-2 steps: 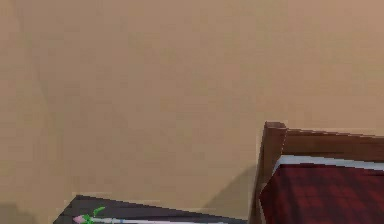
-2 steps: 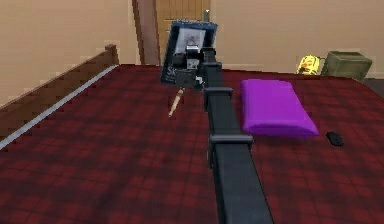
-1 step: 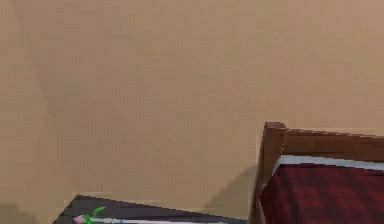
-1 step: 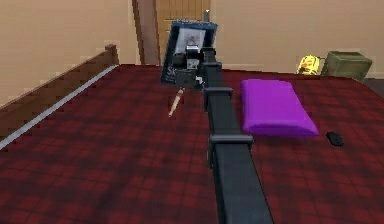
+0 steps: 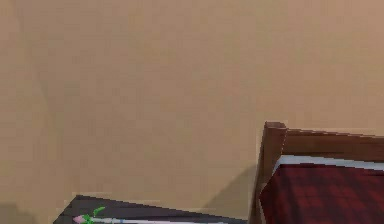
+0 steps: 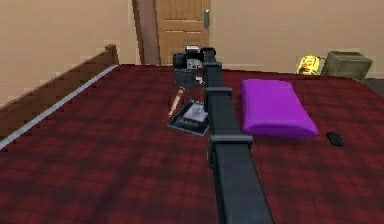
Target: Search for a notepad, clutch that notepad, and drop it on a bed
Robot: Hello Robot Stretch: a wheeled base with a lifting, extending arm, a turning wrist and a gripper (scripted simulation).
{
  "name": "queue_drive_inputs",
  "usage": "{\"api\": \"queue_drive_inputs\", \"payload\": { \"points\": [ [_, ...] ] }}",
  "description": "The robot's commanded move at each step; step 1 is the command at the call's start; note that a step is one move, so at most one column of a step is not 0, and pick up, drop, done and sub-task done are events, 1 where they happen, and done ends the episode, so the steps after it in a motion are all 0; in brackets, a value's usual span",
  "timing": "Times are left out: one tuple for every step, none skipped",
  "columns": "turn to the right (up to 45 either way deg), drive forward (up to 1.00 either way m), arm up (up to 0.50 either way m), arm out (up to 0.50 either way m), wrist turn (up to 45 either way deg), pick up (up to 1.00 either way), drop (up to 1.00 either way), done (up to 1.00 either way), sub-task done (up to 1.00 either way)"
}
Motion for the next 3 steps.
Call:
{"api": "queue_drive_inputs", "payload": {
  "points": [
    [0.0, 0.0, 0.04, 0.0, 0.0, 0.0, 0.0, 0.0, 0.0],
    [0.0, 0.0, 0.0, -0.08, 0.0, 0.0, 0.0, 0.0, 0.0],
    [0.0, 0.0, 0.0, 0.0, 0.0, 0.0, 0.0, 1.0, 0.0]
  ]
}}
